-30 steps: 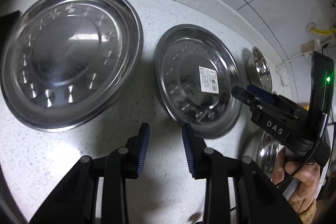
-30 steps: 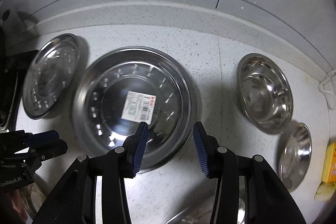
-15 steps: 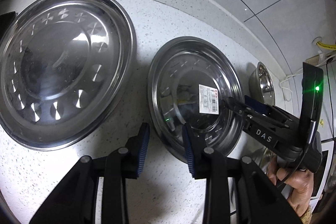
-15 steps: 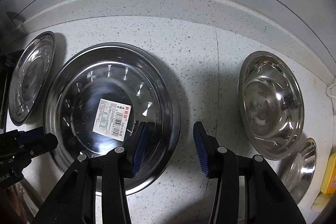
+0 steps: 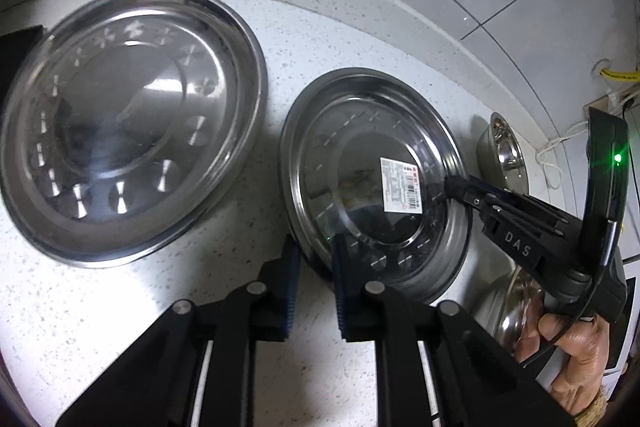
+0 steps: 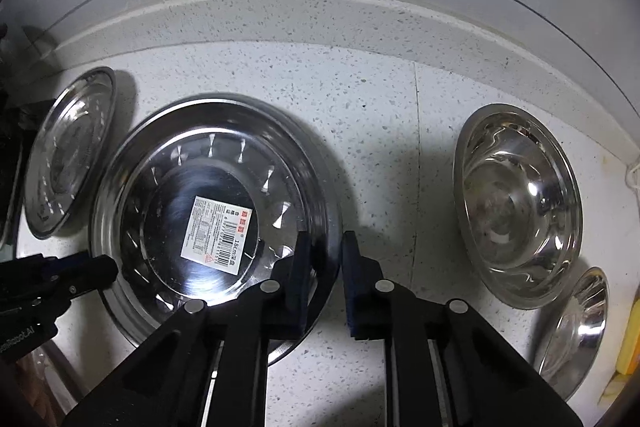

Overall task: Organize plates and bowls
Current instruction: 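Carry the medium plate with both grippers and lower it onto the large plate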

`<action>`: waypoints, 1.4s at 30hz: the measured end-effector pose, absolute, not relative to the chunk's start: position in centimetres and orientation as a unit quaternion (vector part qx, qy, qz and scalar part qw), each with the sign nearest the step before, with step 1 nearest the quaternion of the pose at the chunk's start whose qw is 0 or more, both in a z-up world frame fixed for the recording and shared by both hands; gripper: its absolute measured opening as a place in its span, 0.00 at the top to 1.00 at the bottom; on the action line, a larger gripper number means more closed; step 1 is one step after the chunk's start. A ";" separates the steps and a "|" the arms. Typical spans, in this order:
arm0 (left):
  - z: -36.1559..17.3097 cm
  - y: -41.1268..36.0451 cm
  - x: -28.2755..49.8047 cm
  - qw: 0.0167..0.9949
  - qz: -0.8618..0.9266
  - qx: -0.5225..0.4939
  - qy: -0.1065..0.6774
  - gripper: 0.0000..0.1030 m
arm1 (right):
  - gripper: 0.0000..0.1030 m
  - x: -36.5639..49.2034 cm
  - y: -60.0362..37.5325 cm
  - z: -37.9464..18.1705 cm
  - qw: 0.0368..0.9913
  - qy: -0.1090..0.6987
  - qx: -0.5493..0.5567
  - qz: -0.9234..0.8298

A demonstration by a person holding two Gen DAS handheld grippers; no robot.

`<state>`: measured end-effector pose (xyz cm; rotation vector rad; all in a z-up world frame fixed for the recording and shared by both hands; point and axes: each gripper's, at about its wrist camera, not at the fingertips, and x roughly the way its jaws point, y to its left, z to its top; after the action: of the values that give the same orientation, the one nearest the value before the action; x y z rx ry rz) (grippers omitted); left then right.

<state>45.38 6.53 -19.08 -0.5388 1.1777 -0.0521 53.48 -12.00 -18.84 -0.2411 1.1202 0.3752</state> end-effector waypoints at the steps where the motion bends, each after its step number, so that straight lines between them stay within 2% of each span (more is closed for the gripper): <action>1: -18.8 6.6 45.2 0.799 -0.025 -0.250 0.546 0.86 | 0.87 53.3 -11.9 -18.6 0.824 0.525 -0.115 0.177; 12: -16.2 9.2 40.5 0.809 -0.040 -0.258 0.528 0.86 | 0.87 49.3 -11.2 -15.8 0.833 0.503 -0.112 0.202; 23: -14.6 10.3 34.2 0.811 -0.057 -0.260 0.521 0.86 | 0.87 41.7 -9.7 -14.5 0.837 0.490 -0.112 0.215; 42: -12.0 15.1 15.7 0.811 -0.083 -0.262 0.517 0.86 | 0.87 25.6 -7.7 -12.5 0.824 0.486 -0.096 0.276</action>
<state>15.71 15.12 -11.95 -0.5590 1.1046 -0.1776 25.55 -7.68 -12.50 -0.2037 1.0342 0.5869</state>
